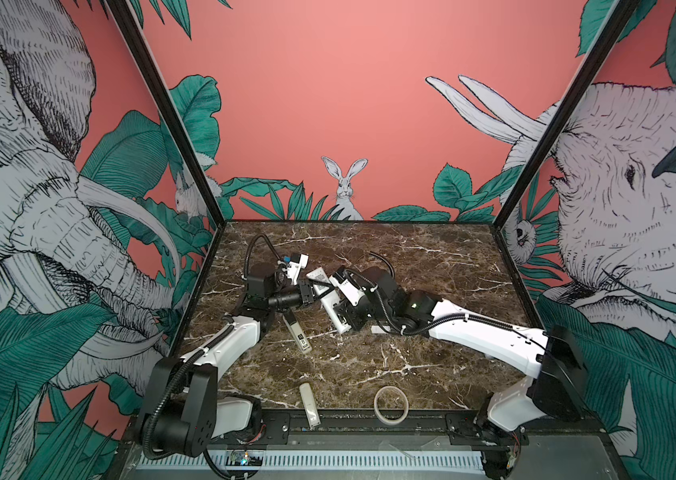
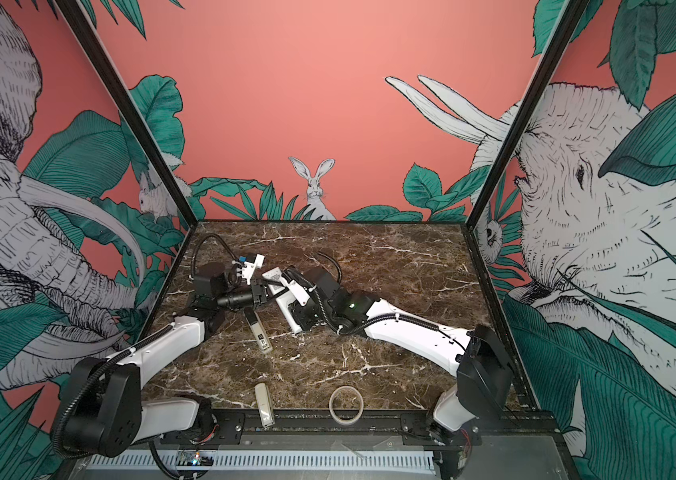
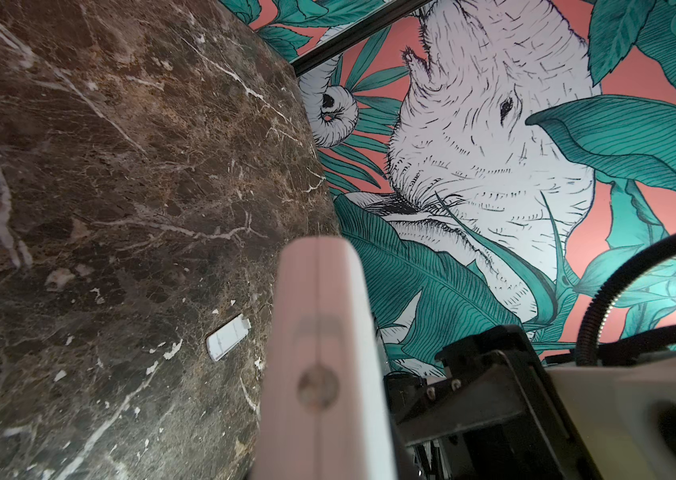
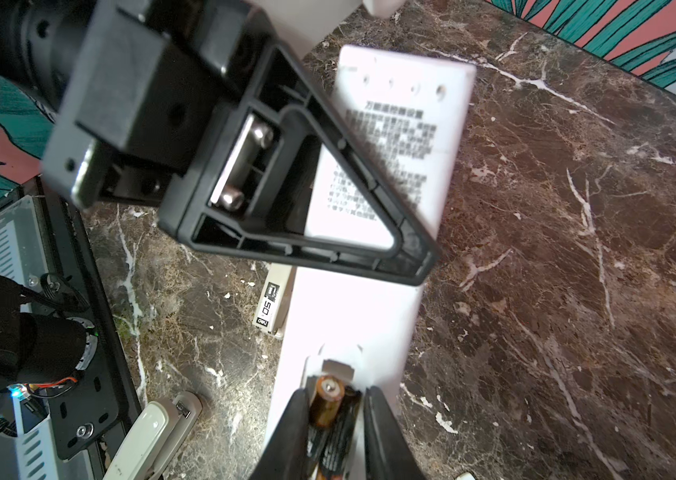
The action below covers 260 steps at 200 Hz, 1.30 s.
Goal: Load the batteries into the remote control
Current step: 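Press the battery down into the compartment slot with the right gripper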
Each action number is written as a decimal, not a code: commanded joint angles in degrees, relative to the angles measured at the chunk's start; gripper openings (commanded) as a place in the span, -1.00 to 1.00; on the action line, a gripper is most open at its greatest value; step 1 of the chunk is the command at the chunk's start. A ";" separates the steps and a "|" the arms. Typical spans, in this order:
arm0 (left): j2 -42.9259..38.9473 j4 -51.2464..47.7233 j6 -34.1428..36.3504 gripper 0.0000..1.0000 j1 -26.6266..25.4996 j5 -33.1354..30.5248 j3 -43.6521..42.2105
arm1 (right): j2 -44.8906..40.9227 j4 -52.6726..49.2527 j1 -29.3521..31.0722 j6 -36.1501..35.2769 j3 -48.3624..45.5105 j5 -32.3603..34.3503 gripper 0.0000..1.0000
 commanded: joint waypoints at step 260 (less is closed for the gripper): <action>-3.28 10.75 -8.50 -1.00 -0.06 3.03 2.86 | 2.10 12.03 -0.66 4.63 -11.63 -2.31 -1.00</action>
